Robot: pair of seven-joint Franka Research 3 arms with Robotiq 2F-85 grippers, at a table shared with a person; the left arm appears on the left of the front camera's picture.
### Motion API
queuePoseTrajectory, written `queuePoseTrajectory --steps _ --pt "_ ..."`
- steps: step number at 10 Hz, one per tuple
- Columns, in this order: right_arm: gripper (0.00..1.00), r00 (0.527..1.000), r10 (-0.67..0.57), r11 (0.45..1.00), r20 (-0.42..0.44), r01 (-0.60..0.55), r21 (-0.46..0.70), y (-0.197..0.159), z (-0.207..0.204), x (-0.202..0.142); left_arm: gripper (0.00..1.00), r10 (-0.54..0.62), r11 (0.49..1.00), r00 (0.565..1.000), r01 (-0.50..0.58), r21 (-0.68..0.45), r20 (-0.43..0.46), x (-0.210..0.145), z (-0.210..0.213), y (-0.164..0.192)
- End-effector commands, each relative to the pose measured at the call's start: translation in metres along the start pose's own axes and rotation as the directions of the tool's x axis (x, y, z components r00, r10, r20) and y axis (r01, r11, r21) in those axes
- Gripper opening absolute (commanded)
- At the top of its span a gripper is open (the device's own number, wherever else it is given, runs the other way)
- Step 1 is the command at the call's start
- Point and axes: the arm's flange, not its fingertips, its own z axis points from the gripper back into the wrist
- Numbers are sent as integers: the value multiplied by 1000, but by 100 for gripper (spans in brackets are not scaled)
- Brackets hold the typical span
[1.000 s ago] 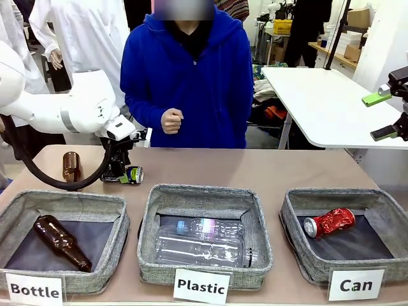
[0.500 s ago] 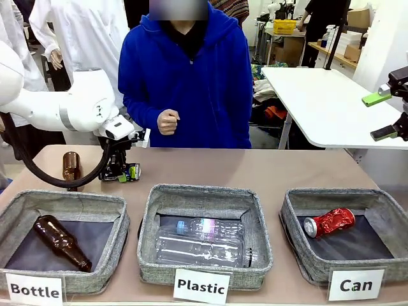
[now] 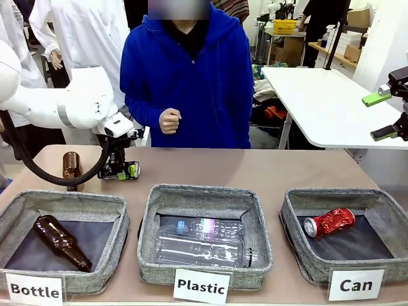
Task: Sort the can waste into the basket.
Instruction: Pick up the can waste from the table and place it in the right Fabric basket.
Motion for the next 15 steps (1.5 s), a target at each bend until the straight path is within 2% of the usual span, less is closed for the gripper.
queuePoseTrajectory --steps 1,2,3,4,5,6,8,9,10,11,12,13,14,15 --pt "100 1000 17 1000 -9 -17 -7 0 4 1 0 114 992 990 -119 48 84 -23 70 -29" --pt "100 1000 17 1000 -9 -17 -7 0 4 1 0 190 979 973 -198 55 133 -42 117 -52" --pt "100 1000 17 1000 -9 -17 -7 0 4 1 0 183 982 969 -187 6 163 -57 150 -81" --pt "100 1000 17 1000 -9 -17 -7 0 4 1 0 131 991 976 -125 -43 175 -72 172 -117" --pt "100 1000 17 1000 -9 -17 -7 0 4 1 0 112 992 978 -99 -82 176 -87 185 -155" --pt "100 1000 17 1000 -9 -17 -7 0 4 1 0 125 991 980 -116 -70 157 -103 192 -191" --pt "100 1000 17 1000 -9 -17 -7 0 4 1 0 48 994 973 -24 -107 225 -123 193 -254" --pt "100 1000 17 1000 -9 -17 -7 0 4 1 0 10 997 969 11 -81 246 -129 189 -277" --pt "100 1000 17 1000 -9 -17 -7 0 4 1 0 -1 998 962 19 -64 273 -135 188 -280" --pt "100 1000 17 1000 -9 -17 -7 0 4 1 0 78 997 940 -67 -44 333 -137 192 -255" --pt "100 1000 17 1000 -9 -17 -7 0 4 1 0 38 994 967 -12 -106 250 -128 189 -278" --pt "100 1000 17 1000 -9 -17 -7 0 4 1 0 38 994 967 -12 -106 250 -128 189 -278" --pt "100 1000 17 1000 -9 -17 -7 0 4 1 42 48 996 958 -27 -79 282 -135 191 -279" --pt "100 1000 17 1000 -9 -17 -7 0 4 1 42 -53 985 962 94 -143 268 -118 181 -265"
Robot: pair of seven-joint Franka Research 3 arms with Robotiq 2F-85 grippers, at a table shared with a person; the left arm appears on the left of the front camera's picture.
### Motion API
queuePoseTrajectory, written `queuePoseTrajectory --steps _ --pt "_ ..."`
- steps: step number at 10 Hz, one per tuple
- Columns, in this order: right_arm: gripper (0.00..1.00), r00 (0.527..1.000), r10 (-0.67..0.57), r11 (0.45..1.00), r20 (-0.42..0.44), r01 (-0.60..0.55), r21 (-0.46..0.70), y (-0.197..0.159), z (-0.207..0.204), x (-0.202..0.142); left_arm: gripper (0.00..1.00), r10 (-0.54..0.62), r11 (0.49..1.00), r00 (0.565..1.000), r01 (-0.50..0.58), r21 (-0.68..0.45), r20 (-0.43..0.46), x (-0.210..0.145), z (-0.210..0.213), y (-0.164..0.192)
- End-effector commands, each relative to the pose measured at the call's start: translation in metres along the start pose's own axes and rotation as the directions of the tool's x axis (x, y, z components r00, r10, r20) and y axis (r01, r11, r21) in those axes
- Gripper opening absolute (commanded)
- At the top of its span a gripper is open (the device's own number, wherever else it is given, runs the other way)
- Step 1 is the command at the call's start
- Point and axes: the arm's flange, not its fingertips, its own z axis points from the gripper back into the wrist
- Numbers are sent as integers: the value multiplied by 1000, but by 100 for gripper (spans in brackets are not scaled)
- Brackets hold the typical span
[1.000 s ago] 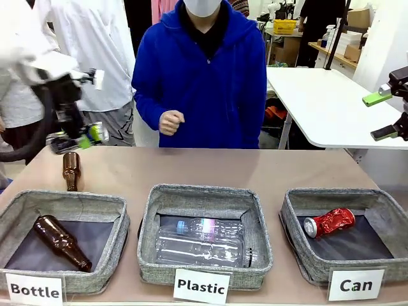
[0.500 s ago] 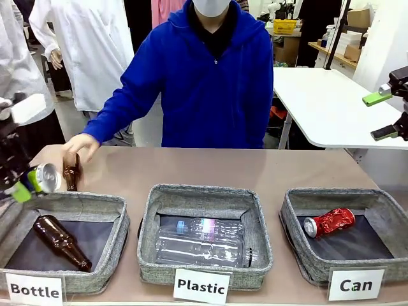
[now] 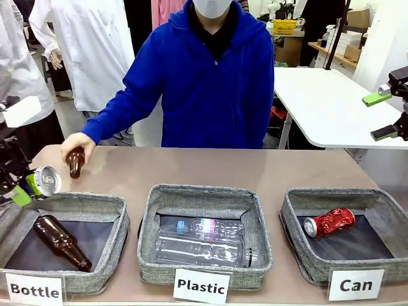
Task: Sort the can waste into the basket.
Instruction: Pick up the can waste from the table and place it in the right Fabric basket.
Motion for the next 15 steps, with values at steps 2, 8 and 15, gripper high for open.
queuePoseTrajectory --steps 2,8,15 --pt "100 1000 16 1000 -8 -16 -7 0 3 1 42 -114 993 992 112 -24 -59 59 -11 20" --pt "100 1000 16 1000 -8 -16 -7 0 3 1 42 145 975 959 -180 129 243 -197 181 -89" --pt "100 1000 16 1000 -8 -16 -7 0 3 1 42 192 956 901 -261 135 388 -209 150 -92"
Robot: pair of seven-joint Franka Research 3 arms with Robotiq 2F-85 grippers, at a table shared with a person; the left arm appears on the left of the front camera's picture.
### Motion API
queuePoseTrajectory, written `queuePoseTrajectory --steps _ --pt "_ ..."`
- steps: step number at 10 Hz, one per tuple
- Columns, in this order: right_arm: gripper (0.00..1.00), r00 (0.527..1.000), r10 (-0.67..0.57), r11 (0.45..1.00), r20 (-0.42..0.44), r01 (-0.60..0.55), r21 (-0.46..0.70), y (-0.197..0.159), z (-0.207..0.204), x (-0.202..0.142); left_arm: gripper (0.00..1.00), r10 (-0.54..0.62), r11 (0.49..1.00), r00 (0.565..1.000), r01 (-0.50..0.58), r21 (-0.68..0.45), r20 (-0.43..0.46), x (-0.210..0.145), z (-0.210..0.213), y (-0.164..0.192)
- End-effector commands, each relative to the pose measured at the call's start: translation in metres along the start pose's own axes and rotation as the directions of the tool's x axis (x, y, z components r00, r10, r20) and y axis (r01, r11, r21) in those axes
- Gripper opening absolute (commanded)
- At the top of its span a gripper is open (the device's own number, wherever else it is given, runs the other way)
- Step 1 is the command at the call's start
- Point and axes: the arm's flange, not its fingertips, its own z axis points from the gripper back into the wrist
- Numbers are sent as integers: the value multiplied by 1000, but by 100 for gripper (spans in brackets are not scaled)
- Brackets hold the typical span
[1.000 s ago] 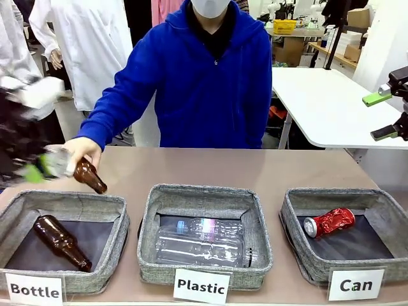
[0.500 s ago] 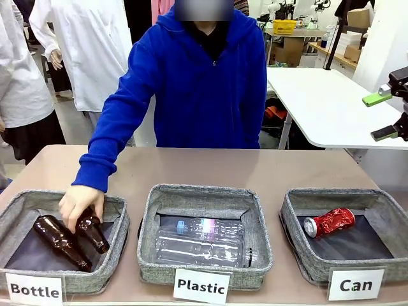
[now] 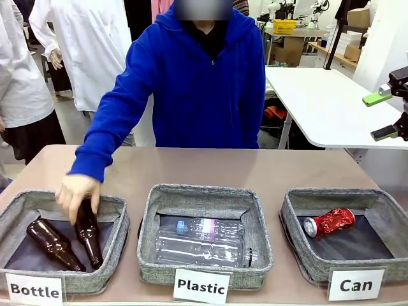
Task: Sort the can waste into the basket.
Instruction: Pick up the can waste from the table and place it in the right Fabric basket.
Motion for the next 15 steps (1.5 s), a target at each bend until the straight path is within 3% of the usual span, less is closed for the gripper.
queuePoseTrajectory --steps 1,3,4,5,7,9,11,12,13,15 --pt "100 1000 17 1000 -8 -17 -6 0 3 1 42 -4 1000 1000 3 -15 -6 21 -5 -10" --pt "100 1000 17 1000 -8 -17 -6 0 3 1 42 -58 994 998 55 -93 -28 70 -36 -23" --pt "100 1000 17 1000 -8 -17 -6 0 3 1 42 -116 982 989 100 -162 -87 106 -65 -34" --pt "100 1000 17 1000 -8 -17 -6 0 3 1 42 -189 963 969 151 -223 -158 140 -97 -44" --pt "100 1000 17 1000 -8 -17 -6 0 3 1 42 -350 918 888 262 -297 -297 210 -158 -55" --pt "100 1000 17 1000 -8 -17 -6 0 3 1 42 -474 844 828 331 -423 -299 270 -220 -62" --pt "100 1000 1 1000 -1 -1 -1 0 0 0 42 -495 839 801 339 -426 -337 329 -288 -56" --pt "100 1000 19 1000 1 -19 19 8 33 -23 42 -491 841 811 346 -416 -319 359 -324 -49" --pt "100 999 -18 1000 -40 18 -5 3 60 -41 42 -449 861 865 352 -367 -224 385 -356 -48" --pt "100 999 -43 986 -21 39 -162 -26 102 -70 42 -358 893 933 334 -301 -27 449 -418 -53"
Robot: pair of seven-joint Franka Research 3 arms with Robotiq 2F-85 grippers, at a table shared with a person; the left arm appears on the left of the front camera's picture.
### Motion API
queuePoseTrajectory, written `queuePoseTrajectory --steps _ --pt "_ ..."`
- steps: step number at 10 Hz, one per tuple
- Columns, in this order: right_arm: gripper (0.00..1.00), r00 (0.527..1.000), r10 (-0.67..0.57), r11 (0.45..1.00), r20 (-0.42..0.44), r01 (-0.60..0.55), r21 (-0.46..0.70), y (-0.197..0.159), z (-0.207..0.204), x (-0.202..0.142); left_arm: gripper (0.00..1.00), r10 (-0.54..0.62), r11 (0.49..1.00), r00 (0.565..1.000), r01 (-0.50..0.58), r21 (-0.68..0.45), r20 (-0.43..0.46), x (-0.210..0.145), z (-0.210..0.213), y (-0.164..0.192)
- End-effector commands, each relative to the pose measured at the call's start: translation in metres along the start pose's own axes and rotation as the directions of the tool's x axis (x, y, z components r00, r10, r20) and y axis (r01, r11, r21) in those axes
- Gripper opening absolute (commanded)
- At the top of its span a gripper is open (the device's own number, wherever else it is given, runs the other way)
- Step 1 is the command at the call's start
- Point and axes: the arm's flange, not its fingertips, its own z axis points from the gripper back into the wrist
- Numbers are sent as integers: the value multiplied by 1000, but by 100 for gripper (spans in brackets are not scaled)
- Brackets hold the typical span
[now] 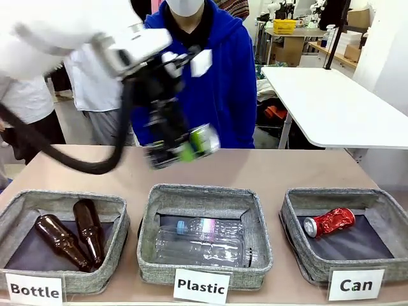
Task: Sort the can waste into the basket.
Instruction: Pick up the can waste from the table and place it in the right Fabric basket.
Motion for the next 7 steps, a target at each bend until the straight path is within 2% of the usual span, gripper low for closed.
queuePoseTrajectory --steps 1,2,5,7 --pt "100 1000 16 988 -4 -16 -155 -25 34 -20 42 17 999 980 -24 32 197 61 -29 26" --pt "100 999 52 977 -6 -52 -205 -38 46 -34 42 18 1000 962 -14 -18 272 93 -56 43" --pt "100 986 57 974 157 -21 -225 -64 81 -68 42 -13 989 912 73 -130 411 178 -146 70" --pt "100 955 75 980 289 -17 -200 -76 99 -97 42 13 973 928 75 -220 372 211 -205 98"
